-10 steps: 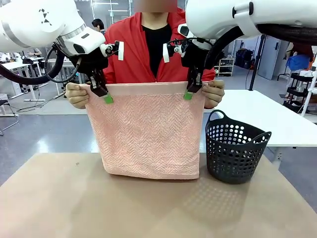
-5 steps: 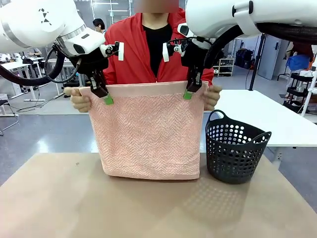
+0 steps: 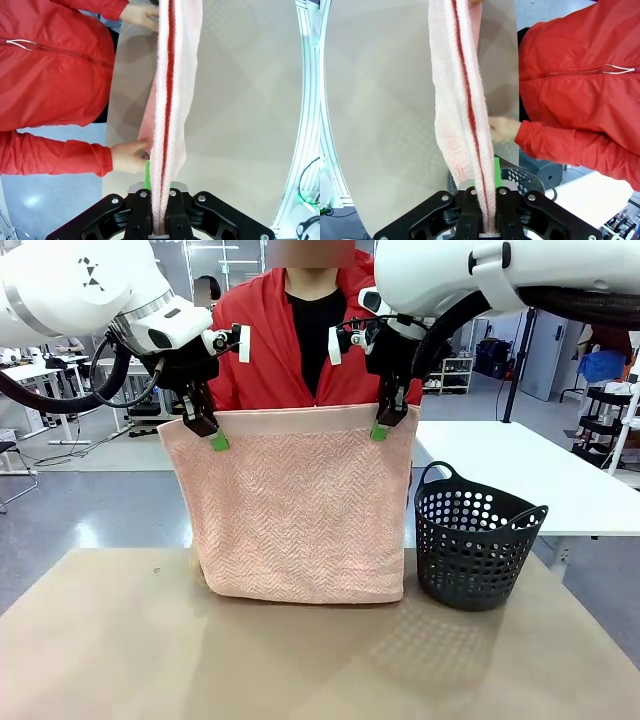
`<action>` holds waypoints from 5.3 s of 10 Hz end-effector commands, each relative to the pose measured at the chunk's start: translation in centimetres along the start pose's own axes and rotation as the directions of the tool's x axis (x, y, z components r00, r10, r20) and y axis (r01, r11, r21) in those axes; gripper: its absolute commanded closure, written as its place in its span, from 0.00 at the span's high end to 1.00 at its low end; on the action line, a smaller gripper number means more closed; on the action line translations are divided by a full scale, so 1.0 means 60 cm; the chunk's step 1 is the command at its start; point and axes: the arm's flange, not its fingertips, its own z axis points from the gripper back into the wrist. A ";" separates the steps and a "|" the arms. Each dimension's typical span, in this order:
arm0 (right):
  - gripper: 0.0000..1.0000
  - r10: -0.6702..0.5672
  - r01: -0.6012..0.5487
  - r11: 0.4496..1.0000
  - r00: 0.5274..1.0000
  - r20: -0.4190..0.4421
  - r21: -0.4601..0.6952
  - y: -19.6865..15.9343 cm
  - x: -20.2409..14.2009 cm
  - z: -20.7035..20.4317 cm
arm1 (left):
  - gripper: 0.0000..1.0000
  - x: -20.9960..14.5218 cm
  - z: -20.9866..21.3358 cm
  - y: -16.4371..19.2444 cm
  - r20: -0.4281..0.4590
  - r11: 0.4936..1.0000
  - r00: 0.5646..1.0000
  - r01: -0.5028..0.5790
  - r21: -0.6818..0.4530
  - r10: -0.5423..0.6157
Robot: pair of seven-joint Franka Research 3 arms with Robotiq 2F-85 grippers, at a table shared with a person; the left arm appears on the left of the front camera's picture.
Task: Fold the towel.
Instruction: Release the end of the 100 cm Hotel Towel you were holding.
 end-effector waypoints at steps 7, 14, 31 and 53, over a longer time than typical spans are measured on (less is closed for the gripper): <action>0.00 0.000 0.000 1.000 1.000 -0.002 -0.002 0.001 -0.003 -0.001 | 0.00 0.000 0.004 0.003 -0.001 1.000 1.000 0.003 0.014 -0.003; 0.00 0.000 0.000 1.000 1.000 -0.002 -0.002 0.001 -0.003 -0.001 | 0.00 0.000 0.004 0.003 -0.001 1.000 1.000 0.003 0.014 -0.003; 0.00 0.000 0.000 1.000 1.000 -0.002 -0.002 0.001 -0.003 -0.001 | 0.00 0.000 0.004 0.003 -0.001 1.000 1.000 0.003 0.014 -0.003; 1.00 -0.673 0.691 0.719 0.719 0.174 -0.074 0.062 -0.242 0.286 | 1.00 -0.231 0.315 -0.043 0.123 0.621 0.679 -0.718 0.314 0.723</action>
